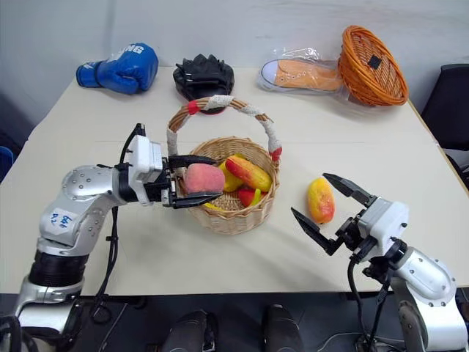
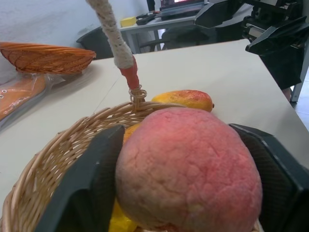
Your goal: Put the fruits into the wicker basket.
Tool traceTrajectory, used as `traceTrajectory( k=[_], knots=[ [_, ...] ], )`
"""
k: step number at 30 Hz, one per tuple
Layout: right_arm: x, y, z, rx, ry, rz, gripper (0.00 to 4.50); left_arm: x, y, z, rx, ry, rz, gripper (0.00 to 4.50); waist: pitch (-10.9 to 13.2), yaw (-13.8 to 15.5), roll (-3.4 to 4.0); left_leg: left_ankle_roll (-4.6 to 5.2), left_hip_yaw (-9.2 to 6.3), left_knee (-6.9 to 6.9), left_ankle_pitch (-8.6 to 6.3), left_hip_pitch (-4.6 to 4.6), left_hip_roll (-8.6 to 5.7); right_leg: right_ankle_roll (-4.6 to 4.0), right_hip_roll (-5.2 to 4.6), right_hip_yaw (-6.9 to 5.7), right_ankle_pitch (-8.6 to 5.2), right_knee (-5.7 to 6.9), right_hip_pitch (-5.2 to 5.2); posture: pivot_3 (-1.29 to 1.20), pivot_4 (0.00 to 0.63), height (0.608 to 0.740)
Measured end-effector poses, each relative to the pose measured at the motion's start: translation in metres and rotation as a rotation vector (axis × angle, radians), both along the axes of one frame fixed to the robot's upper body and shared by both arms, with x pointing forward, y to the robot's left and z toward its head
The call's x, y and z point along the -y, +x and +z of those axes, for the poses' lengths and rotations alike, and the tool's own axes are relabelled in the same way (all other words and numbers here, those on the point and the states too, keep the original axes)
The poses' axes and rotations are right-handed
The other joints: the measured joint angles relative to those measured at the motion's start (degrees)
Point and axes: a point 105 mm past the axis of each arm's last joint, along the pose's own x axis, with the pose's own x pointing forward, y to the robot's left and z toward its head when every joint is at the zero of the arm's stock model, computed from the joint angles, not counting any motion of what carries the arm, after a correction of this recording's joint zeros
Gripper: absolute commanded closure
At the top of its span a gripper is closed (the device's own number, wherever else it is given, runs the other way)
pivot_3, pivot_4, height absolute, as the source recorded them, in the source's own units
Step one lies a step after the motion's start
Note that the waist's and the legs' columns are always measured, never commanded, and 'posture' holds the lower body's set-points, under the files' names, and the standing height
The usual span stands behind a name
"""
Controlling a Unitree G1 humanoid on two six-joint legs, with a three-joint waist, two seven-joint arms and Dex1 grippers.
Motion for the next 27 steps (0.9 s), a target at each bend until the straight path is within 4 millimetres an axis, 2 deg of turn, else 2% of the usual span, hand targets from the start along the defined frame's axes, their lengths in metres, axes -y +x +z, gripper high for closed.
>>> traceTrajectory(
  k=[5, 10, 12, 16, 19, 21, 24, 27],
  knots=[
    [0.014, -0.003, -0.002, -0.012, 0.014, -0.083, 0.00, -0.002, -0.006, 0.002, 0.017, 0.011, -0.049, 0.01, 0.00, 0.01, 0.00, 0.01, 0.00, 0.00, 0.00, 0.00, 0.00, 0.00, -0.01, 0.00, 0.00, 0.00, 0.00, 0.00, 0.150, 0.740],
    [0.033, -0.013, -0.013, -0.064, 0.009, -0.166, 0.00, -0.028, -0.033, 0.000, -0.126, 0.029, -0.151, 0.01, 0.05, -0.27, 0.10, -0.06, 0.03, -0.13, 0.00, 0.06, 0.08, -0.06, 0.05, 0.06, -0.04, 0.00, -0.03, 0.00, 0.150, 0.740],
    [0.044, -0.023, -0.022, -0.085, 0.006, -0.205, 0.00, -0.046, -0.038, 0.001, -0.173, 0.045, -0.128, 0.01, 0.07, -0.18, 0.12, -0.07, 0.01, -0.14, 0.00, 0.06, 0.08, -0.08, 0.07, 0.03, -0.04, -0.01, -0.03, 0.00, 0.150, 0.740],
    [0.085, -0.052, -0.069, -0.269, 0.043, -0.362, 0.00, -0.104, -0.031, 0.009, -0.221, 0.029, 0.078, 0.01, 0.09, -0.03, 0.16, -0.01, 0.03, -0.23, -0.04, 0.11, 0.05, -0.09, 0.00, 0.01, -0.05, -0.11, 0.02, 0.00, 0.150, 0.740],
    [0.093, -0.065, -0.087, -0.352, 0.069, -0.389, 0.00, -0.121, -0.031, 0.007, -0.236, 0.013, 0.136, 0.01, 0.10, -0.25, 0.17, 0.02, 0.03, -0.43, -0.06, 0.19, 0.11, -0.09, -0.20, 0.03, -0.05, -0.09, 0.02, 0.00, 0.150, 0.740],
    [0.093, -0.067, -0.089, -0.379, 0.096, -0.384, 0.00, -0.124, -0.032, 0.008, -0.230, 0.015, 0.145, 0.01, 0.10, -0.26, 0.18, 0.00, 0.03, -0.49, -0.05, 0.23, 0.14, -0.10, -0.24, 0.03, -0.05, -0.06, 0.02, 0.00, 0.150, 0.740],
    [0.080, -0.058, -0.076, -0.413, 0.141, -0.313, 0.00, -0.126, -0.032, 0.010, -0.206, 0.018, 0.154, 0.01, 0.15, -0.40, 0.28, -0.01, 0.06, -0.53, -0.05, 0.28, 0.11, -0.13, -0.36, 0.06, -0.07, 0.00, 0.00, 0.00, 0.150, 0.740],
    [0.063, -0.025, -0.050, -0.388, 0.151, -0.262, 0.00, -0.127, -0.030, 0.008, -0.190, 0.019, 0.161, 0.01, 0.12, -1.05, 0.23, -0.01, 0.06, -0.55, -0.04, 0.33, 0.12, -0.16, -0.37, 0.04, -0.08, 0.02, 0.03, 0.00, 0.150, 0.740]
  ],
)
